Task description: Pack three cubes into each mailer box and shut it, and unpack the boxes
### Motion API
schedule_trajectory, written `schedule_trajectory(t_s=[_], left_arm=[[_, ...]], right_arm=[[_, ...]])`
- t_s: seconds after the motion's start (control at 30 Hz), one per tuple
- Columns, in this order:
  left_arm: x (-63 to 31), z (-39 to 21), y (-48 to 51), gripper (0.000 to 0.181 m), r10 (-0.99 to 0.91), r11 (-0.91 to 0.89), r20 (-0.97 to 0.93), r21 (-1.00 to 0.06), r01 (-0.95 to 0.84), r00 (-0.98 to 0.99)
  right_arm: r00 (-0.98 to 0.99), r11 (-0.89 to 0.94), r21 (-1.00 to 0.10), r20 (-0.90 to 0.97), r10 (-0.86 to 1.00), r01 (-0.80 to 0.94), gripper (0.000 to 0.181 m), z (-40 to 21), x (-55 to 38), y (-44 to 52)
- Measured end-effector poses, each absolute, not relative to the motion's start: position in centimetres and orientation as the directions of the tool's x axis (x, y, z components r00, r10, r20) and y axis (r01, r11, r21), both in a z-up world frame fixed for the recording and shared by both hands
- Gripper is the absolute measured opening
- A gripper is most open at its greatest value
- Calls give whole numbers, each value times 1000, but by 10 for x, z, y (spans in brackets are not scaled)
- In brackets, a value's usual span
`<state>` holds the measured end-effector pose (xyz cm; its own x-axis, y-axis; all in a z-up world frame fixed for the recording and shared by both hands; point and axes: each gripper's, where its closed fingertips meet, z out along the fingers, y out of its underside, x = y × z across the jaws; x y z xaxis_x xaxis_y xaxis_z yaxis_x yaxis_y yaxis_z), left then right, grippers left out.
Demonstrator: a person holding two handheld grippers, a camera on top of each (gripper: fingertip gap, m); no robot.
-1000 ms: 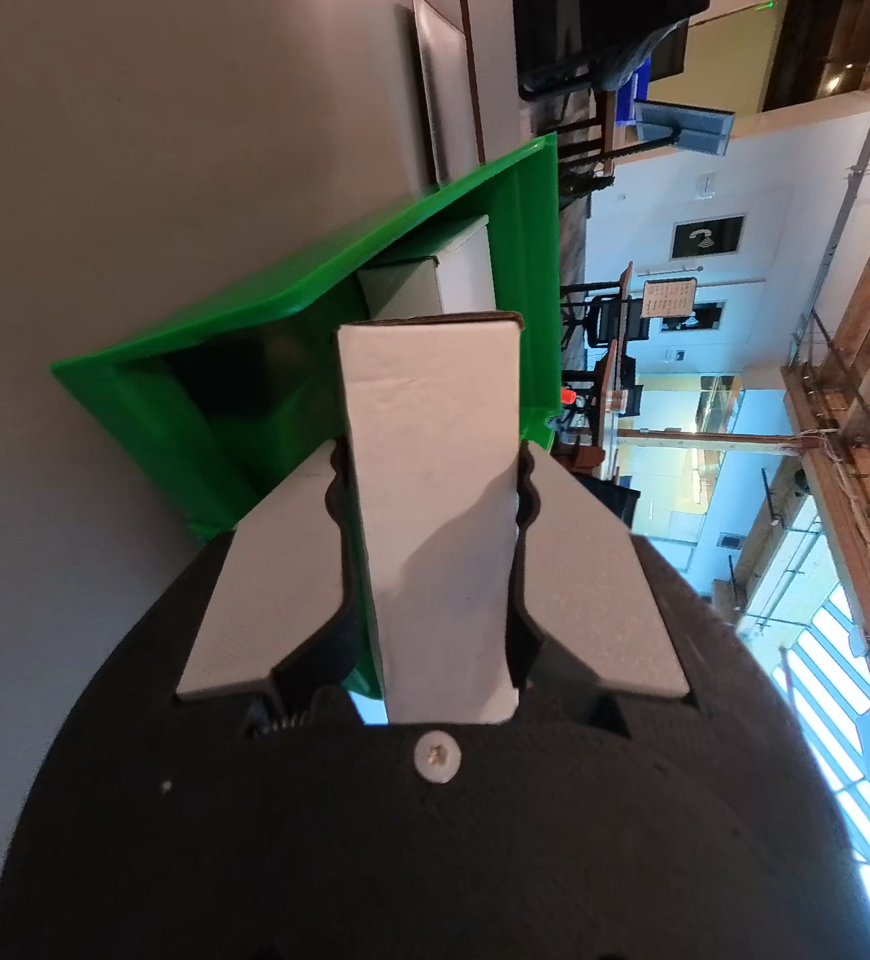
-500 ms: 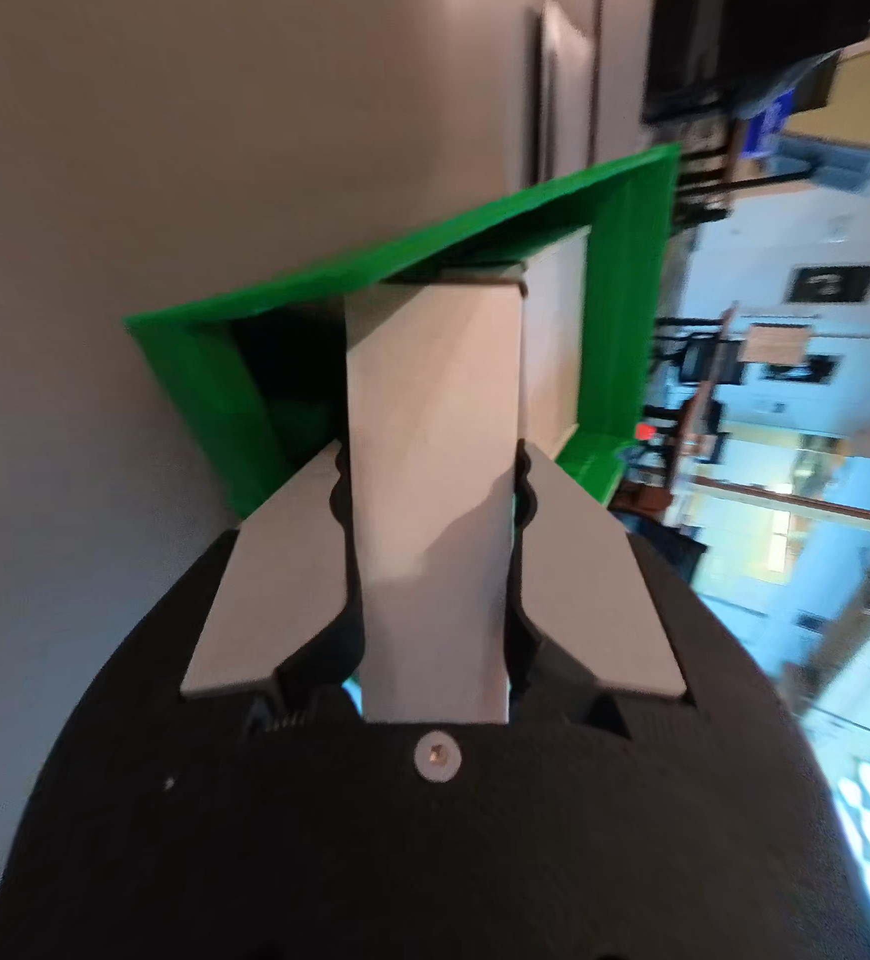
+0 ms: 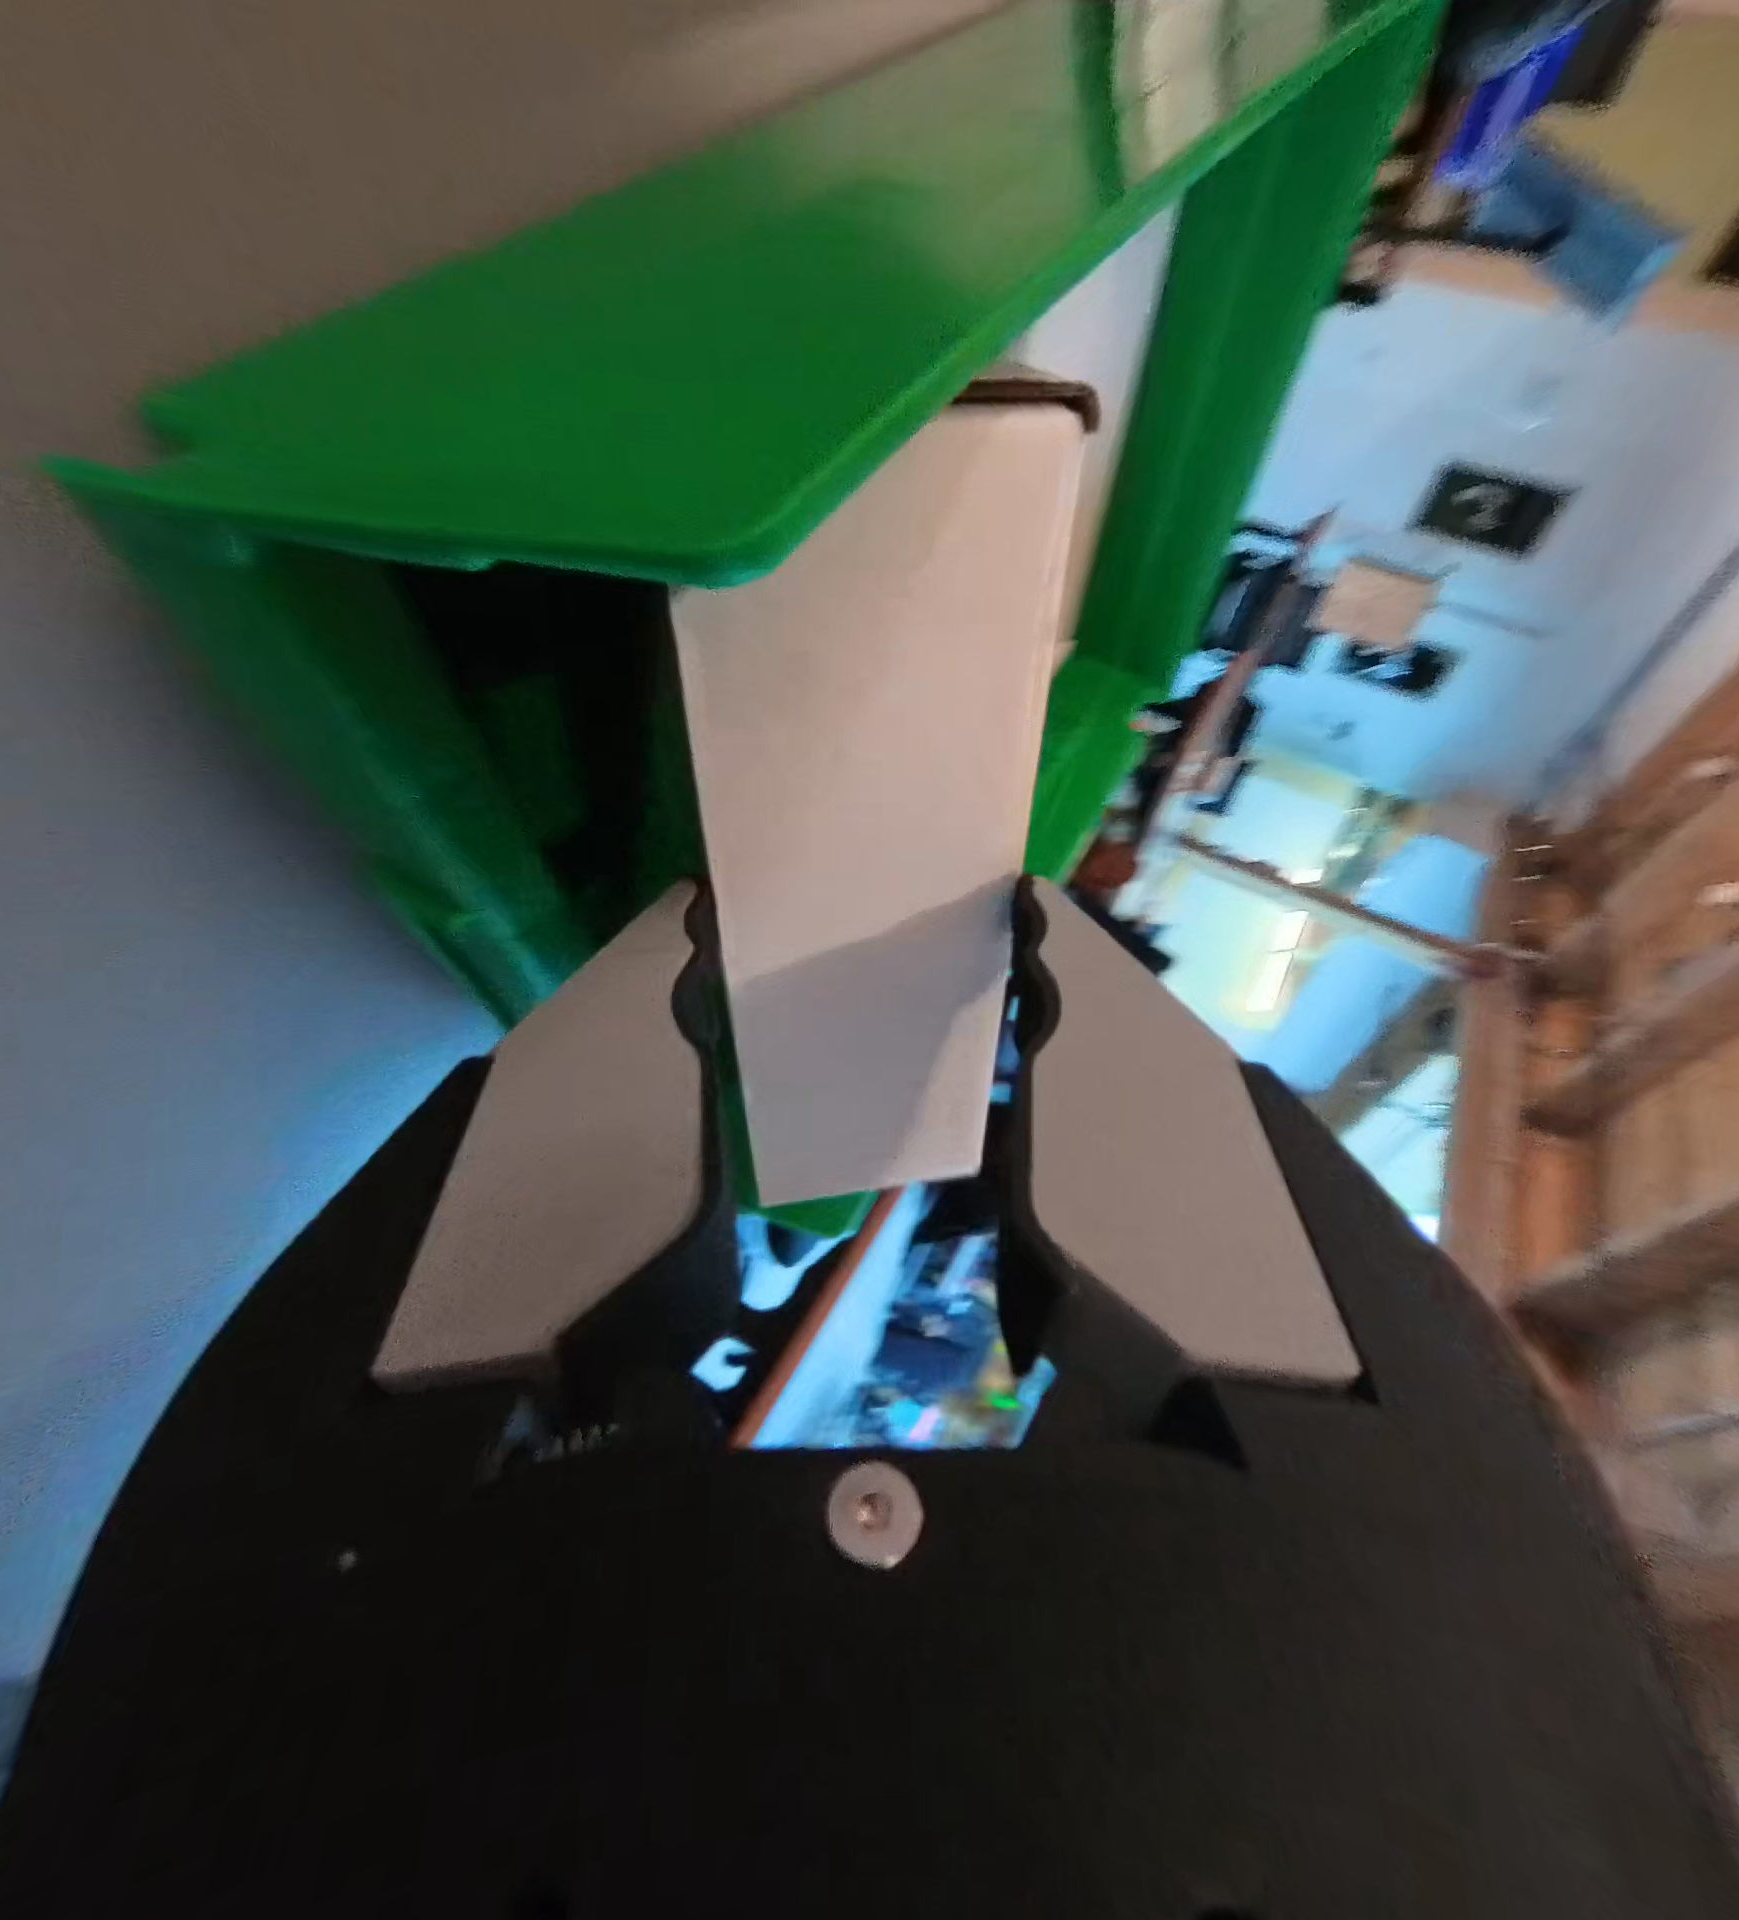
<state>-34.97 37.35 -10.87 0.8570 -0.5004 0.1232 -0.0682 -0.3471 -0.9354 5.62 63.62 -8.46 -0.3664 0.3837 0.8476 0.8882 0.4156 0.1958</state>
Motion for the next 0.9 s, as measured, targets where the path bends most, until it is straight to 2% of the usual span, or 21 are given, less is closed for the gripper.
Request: schedule_trajectory(t_s=[0.1,0.27,0.37,0.4,0.43,0.47,0.5,0.53,0.57,0.63,0.67,0.7,0.73,0.87,0.9], left_arm=[[-350,-108,373,26,-499,-343,122,-937,-66,858],[-349,-110,374,26,-504,-361,139,-931,-62,852],[-350,-109,374,26,-504,-357,141,-932,-57,852],[-350,-108,373,26,-502,-350,138,-935,-54,854],[-351,-107,373,26,-501,-344,137,-938,-51,854],[-351,-106,373,26,-502,-342,140,-939,-47,853],[-351,-106,373,26,-503,-343,146,-938,-42,852],[-351,-106,373,26,-505,-346,153,-937,-37,850],[-351,-106,373,26,-506,-350,159,-936,-33,848],[-351,-106,373,26,-509,-352,165,-936,-29,845],[-351,-106,373,26,-510,-352,165,-936,-29,844],[-351,-106,373,26,-511,-352,164,-936,-30,844],[-350,-106,373,26,-511,-351,162,-936,-33,844],[-350,-107,373,26,-512,-351,155,-936,-41,845],[-350,-107,372,26,-512,-350,157,-936,-39,845]], right_arm=[[-372,464,224,892,257,857,55,-76,49,641],[-250,481,37,887,388,876,55,-93,40,648],[-299,504,99,895,331,858,58,-89,32,652],[-297,498,126,913,281,858,69,-79,30,656],[-272,486,117,925,264,866,56,-68,29,659],[-266,488,80,907,326,869,26,-70,29,657],[-315,494,62,838,446,867,5,-86,33,649],[-389,486,95,740,550,869,1,-105,44,642],[-439,449,173,667,602,877,5,-119,60,644],[-473,321,348,634,612,881,6,-127,89,663],[-470,278,383,640,608,881,2,-126,96,670],[-454,277,363,639,621,890,0,-128,96,669],[-417,293,297,652,632,909,10,-127,90,667],[-156,253,-28,719,678,967,32,-105,56,669],[-89,249,-112,734,673,962,31,-94,46,672]])
